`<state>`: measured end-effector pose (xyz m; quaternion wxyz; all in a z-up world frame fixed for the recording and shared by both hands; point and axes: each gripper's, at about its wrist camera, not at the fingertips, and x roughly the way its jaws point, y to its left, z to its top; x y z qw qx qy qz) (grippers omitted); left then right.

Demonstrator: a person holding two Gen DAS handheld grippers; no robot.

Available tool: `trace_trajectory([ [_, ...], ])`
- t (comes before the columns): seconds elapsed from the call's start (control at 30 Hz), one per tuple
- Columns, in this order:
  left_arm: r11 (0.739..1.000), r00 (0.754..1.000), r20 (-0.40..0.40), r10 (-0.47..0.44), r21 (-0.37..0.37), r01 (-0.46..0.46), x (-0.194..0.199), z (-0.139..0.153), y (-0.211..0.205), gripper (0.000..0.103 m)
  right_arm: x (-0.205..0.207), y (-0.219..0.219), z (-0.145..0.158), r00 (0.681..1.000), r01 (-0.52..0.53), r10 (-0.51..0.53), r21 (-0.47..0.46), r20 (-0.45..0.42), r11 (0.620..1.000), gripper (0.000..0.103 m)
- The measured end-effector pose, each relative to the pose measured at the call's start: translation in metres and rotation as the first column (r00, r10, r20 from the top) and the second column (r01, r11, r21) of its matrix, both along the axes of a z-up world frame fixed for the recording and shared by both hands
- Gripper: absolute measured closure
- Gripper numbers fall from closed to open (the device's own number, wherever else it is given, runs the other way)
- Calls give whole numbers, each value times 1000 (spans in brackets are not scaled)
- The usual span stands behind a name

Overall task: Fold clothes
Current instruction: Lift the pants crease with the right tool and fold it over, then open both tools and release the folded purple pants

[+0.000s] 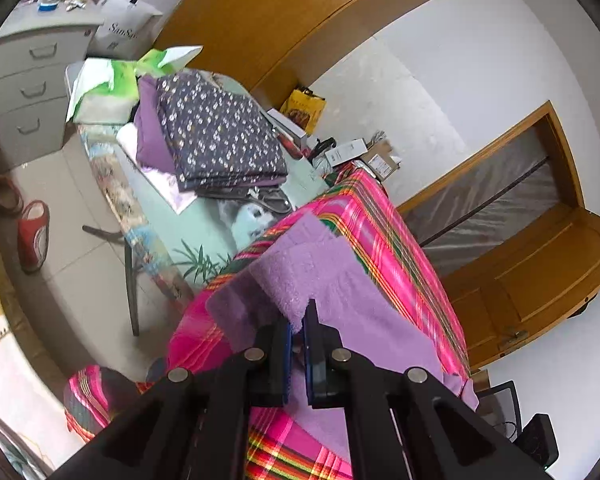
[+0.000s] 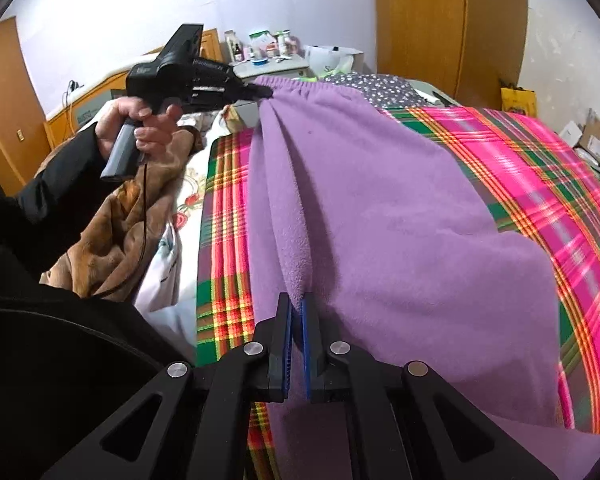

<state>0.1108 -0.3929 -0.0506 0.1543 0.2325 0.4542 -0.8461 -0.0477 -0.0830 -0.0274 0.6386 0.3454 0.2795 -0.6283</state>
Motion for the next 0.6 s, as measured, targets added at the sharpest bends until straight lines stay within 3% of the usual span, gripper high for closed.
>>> trace_trajectory([
  [0.1,999,999,43,-30,32,29,-6,-16,-3,98,0,-4,-20,1000,-14,13,60,21,998,98],
  [0.27,998,998,56,-42,55,39,5,-23,-3,96,-5,4,-9,997,-20,17,31,75,999,89],
  [0.4,1000,998,64,-16,4,16,17,-8,1,96,2,10,11,996,-57,59,-35,72,998,84],
  [0.6,997,998,60,15,-81,-10,19,17,19,97,-12,7,26,990,16,6,-159,140,987,82],
])
